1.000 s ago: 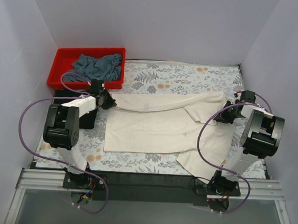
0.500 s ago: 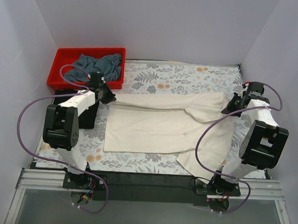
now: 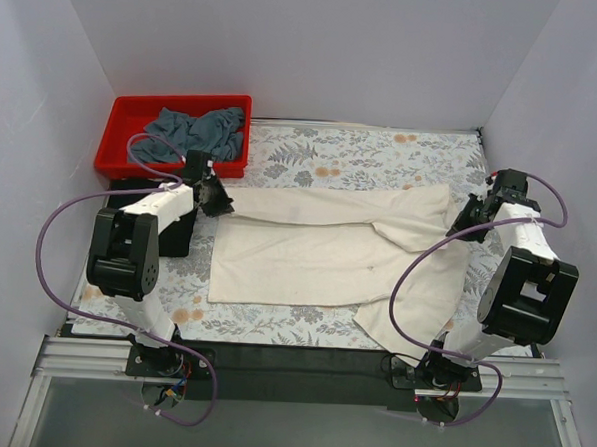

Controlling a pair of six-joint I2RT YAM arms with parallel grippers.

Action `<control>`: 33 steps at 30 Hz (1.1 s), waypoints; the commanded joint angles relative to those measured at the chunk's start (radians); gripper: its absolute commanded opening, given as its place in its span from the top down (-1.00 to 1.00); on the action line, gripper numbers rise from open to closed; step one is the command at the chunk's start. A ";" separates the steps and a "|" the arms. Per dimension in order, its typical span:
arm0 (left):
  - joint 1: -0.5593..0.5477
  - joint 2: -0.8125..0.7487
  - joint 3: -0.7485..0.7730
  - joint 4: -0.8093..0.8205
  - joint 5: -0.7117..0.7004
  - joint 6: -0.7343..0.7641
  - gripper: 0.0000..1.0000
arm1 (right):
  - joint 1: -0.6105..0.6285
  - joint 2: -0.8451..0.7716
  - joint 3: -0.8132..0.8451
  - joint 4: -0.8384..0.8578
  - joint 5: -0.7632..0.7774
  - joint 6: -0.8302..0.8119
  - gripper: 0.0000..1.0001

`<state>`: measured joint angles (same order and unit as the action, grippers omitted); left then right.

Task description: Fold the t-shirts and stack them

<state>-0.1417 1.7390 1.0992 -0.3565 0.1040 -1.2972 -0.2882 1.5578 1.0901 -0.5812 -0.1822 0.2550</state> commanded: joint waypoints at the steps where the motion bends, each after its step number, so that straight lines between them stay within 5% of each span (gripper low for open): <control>1: -0.007 -0.027 -0.002 -0.028 -0.030 0.026 0.95 | -0.009 0.018 0.010 -0.009 0.020 -0.019 0.83; 5: -0.009 -0.041 0.002 -0.062 -0.070 0.016 0.62 | -0.006 0.041 0.028 0.045 -0.049 -0.023 0.34; 8: -0.009 -0.070 0.017 -0.059 -0.119 0.016 0.15 | -0.006 0.054 0.063 0.133 -0.114 -0.019 0.18; 12: -0.007 -0.032 0.100 -0.064 -0.145 0.026 -0.11 | -0.008 0.120 0.106 0.259 -0.143 0.012 0.14; 23: -0.009 0.126 0.202 -0.009 -0.136 0.058 -0.12 | -0.046 0.338 0.284 0.419 -0.175 0.040 0.16; 33: -0.024 0.212 0.261 0.039 -0.110 0.104 0.23 | -0.046 0.502 0.381 0.468 -0.299 0.044 0.18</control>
<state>-0.1577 1.9522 1.3178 -0.3481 -0.0101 -1.2209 -0.3363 2.0338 1.4174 -0.1650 -0.4095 0.2916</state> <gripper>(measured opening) 0.396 0.412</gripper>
